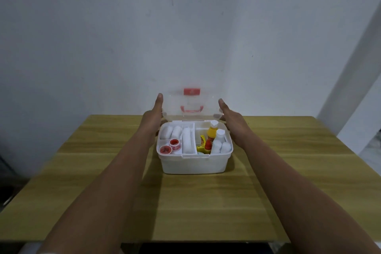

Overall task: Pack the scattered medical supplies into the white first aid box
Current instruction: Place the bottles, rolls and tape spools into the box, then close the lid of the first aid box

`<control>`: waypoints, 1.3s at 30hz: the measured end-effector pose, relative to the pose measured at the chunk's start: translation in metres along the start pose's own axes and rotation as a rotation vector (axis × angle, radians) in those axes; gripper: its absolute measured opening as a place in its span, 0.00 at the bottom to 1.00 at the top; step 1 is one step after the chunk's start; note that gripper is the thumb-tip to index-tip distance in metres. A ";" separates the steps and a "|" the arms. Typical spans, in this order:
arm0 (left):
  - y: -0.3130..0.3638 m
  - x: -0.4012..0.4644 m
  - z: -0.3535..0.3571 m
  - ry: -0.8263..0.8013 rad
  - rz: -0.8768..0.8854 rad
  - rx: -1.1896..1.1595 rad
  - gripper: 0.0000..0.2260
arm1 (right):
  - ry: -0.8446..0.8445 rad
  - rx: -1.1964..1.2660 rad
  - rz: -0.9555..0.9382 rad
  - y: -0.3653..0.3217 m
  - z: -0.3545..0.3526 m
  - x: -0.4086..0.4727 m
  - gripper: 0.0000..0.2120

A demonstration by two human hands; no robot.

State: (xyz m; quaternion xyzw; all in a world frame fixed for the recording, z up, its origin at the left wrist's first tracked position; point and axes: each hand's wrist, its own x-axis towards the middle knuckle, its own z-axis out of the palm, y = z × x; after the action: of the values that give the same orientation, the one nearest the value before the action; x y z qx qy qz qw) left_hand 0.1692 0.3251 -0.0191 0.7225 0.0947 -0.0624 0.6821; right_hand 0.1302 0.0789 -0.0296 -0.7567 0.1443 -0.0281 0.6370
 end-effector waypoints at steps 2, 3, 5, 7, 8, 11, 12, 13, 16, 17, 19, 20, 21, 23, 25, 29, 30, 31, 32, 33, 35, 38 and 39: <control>0.007 -0.003 -0.001 0.020 0.049 -0.038 0.40 | 0.025 0.032 -0.046 -0.009 -0.001 -0.004 0.38; 0.011 -0.007 -0.002 0.024 0.070 -0.060 0.40 | 0.045 0.040 -0.067 -0.012 -0.001 -0.007 0.41; 0.015 -0.016 -0.005 0.028 0.098 -0.091 0.40 | 0.080 0.052 -0.119 -0.016 -0.003 -0.015 0.44; 0.017 -0.028 -0.008 0.035 0.123 -0.084 0.38 | 0.096 0.050 -0.170 -0.019 -0.004 -0.027 0.43; 0.017 -0.035 -0.010 0.047 0.134 -0.063 0.38 | 0.096 0.039 -0.198 -0.020 -0.005 -0.035 0.43; 0.015 -0.061 -0.013 0.084 0.193 0.036 0.35 | 0.100 -0.029 -0.278 -0.021 -0.008 -0.059 0.42; 0.012 -0.068 -0.014 0.082 0.237 0.097 0.33 | 0.089 -0.046 -0.310 -0.020 -0.008 -0.066 0.37; 0.008 -0.074 -0.015 0.074 0.283 0.160 0.30 | 0.071 -0.064 -0.344 -0.018 -0.008 -0.073 0.32; -0.008 -0.095 -0.019 -0.017 0.376 0.264 0.23 | 0.025 -0.254 -0.441 -0.003 -0.007 -0.091 0.28; -0.014 -0.100 -0.020 -0.054 0.396 0.304 0.24 | 0.021 -0.354 -0.457 0.004 -0.006 -0.096 0.31; -0.025 -0.108 -0.020 -0.063 0.447 0.473 0.29 | 0.011 -0.487 -0.474 0.016 -0.004 -0.105 0.36; -0.031 -0.111 -0.020 -0.060 0.472 0.548 0.33 | 0.000 -0.519 -0.479 0.020 -0.003 -0.110 0.41; -0.036 -0.115 -0.019 -0.075 0.489 0.589 0.37 | -0.014 -0.541 -0.480 0.024 -0.002 -0.113 0.46; -0.046 -0.117 -0.020 -0.120 0.518 0.617 0.47 | -0.029 -0.594 -0.484 0.031 -0.001 -0.117 0.53; -0.054 -0.116 -0.021 -0.126 0.551 0.646 0.50 | -0.008 -0.651 -0.486 0.039 0.001 -0.116 0.55; -0.061 -0.111 -0.019 -0.035 0.651 0.752 0.45 | 0.071 -0.699 -0.523 0.043 0.005 -0.112 0.50; -0.062 -0.108 -0.019 -0.019 0.667 0.770 0.45 | 0.086 -0.710 -0.530 0.043 0.006 -0.110 0.49; -0.061 -0.105 -0.017 -0.020 0.674 0.771 0.45 | 0.093 -0.716 -0.536 0.042 0.007 -0.108 0.49; -0.059 -0.102 -0.016 -0.032 0.673 0.764 0.45 | 0.086 -0.707 -0.535 0.042 0.007 -0.104 0.49; -0.057 -0.099 -0.016 -0.055 0.665 0.749 0.45 | 0.065 -0.680 -0.532 0.041 0.005 -0.101 0.49; -0.052 -0.091 -0.017 -0.116 0.640 0.706 0.44 | 0.001 -0.623 -0.517 0.042 -0.005 -0.092 0.51; -0.047 -0.070 -0.020 -0.160 0.633 0.717 0.43 | -0.039 -0.645 -0.504 0.042 -0.022 -0.076 0.52; -0.046 -0.063 -0.019 -0.162 0.635 0.730 0.43 | -0.032 -0.656 -0.499 0.041 -0.024 -0.072 0.52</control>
State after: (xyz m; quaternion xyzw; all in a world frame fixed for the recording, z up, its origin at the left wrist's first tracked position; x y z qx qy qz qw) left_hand 0.0970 0.3436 -0.0491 0.9004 -0.2118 0.0636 0.3746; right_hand 0.0484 0.0679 -0.0546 -0.9317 -0.0524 -0.1225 0.3379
